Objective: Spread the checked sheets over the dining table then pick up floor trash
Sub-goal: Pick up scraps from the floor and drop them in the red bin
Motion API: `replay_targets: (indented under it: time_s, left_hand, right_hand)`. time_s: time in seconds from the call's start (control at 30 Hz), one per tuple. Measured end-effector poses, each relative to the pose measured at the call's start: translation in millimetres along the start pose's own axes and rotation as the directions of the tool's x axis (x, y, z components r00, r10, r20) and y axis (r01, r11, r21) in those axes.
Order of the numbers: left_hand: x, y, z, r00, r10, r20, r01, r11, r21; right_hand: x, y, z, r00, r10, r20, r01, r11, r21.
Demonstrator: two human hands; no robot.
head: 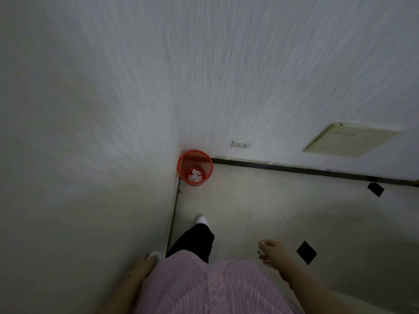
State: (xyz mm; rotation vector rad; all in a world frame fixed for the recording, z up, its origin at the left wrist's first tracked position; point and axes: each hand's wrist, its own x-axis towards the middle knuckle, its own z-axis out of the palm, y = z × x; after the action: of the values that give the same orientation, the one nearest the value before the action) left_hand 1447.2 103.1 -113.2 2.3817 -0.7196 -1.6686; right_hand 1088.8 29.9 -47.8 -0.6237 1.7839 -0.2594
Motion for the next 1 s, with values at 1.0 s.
replay_targets:
  time_s: [1.0]
  left_hand:
    - [164, 351, -25, 0.984, -0.173, -0.045, 0.090, 0.695, -0.714]
  right_hand:
    - [224, -326, 82, 0.960, 0.115, 0.256, -0.160, 0.974, 0.162]
